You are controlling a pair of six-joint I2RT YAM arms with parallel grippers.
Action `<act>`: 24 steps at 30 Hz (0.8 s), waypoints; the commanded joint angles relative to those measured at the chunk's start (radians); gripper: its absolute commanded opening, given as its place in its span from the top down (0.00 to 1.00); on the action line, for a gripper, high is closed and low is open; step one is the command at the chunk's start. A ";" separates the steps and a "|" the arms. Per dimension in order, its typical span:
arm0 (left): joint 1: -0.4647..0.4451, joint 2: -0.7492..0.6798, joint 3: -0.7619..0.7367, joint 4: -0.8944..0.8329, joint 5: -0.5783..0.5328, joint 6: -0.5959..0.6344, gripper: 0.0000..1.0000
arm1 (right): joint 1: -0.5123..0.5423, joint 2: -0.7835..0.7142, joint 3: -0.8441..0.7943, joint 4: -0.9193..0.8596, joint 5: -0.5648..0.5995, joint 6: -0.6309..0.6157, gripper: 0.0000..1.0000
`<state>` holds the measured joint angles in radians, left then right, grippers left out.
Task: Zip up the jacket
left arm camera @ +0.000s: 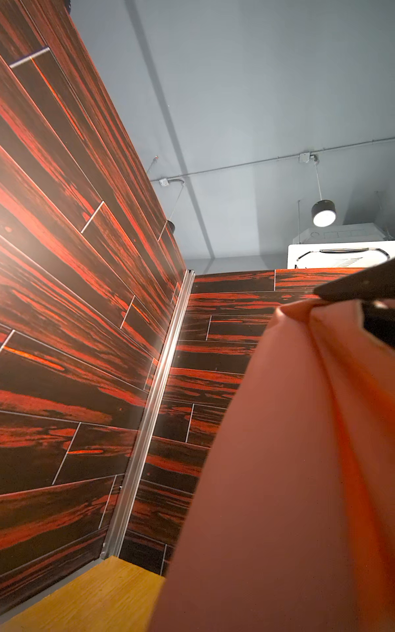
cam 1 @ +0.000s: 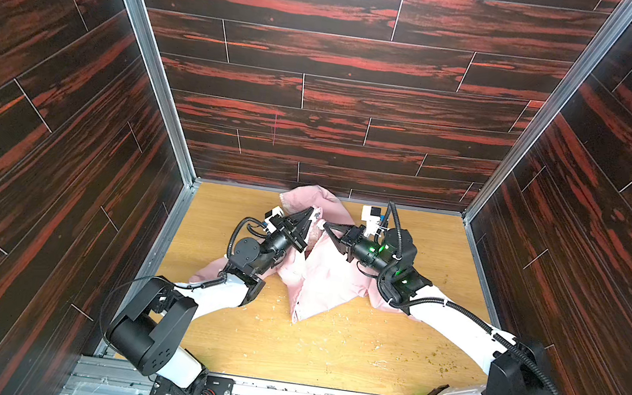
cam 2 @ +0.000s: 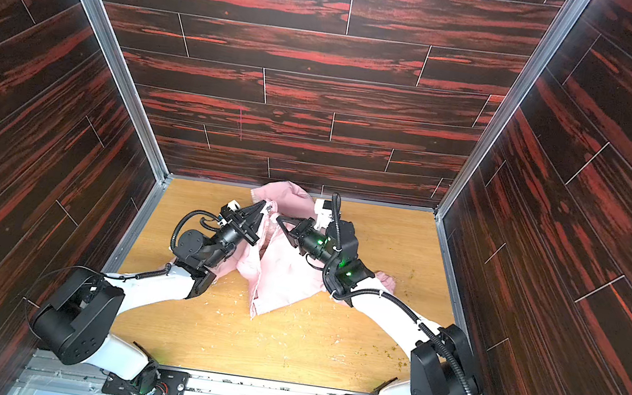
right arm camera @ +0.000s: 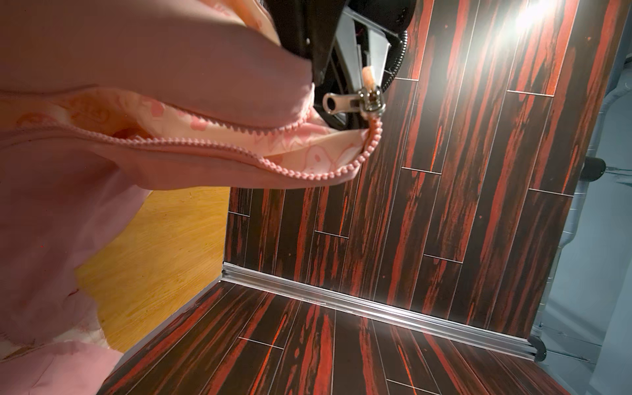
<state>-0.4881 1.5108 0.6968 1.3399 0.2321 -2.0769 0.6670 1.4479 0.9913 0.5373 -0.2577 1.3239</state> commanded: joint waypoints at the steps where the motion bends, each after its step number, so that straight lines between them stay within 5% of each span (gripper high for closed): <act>1: 0.003 -0.004 0.038 0.070 0.038 -0.097 1.00 | -0.005 -0.058 0.003 0.018 -0.005 -0.018 1.00; 24: 0.000 0.006 0.065 0.069 0.057 -0.106 1.00 | -0.020 -0.054 0.047 0.069 0.033 -0.016 1.00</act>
<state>-0.4881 1.5204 0.7334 1.3396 0.2722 -2.0769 0.6491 1.3766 0.9932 0.5472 -0.2253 1.3075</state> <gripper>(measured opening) 0.075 0.050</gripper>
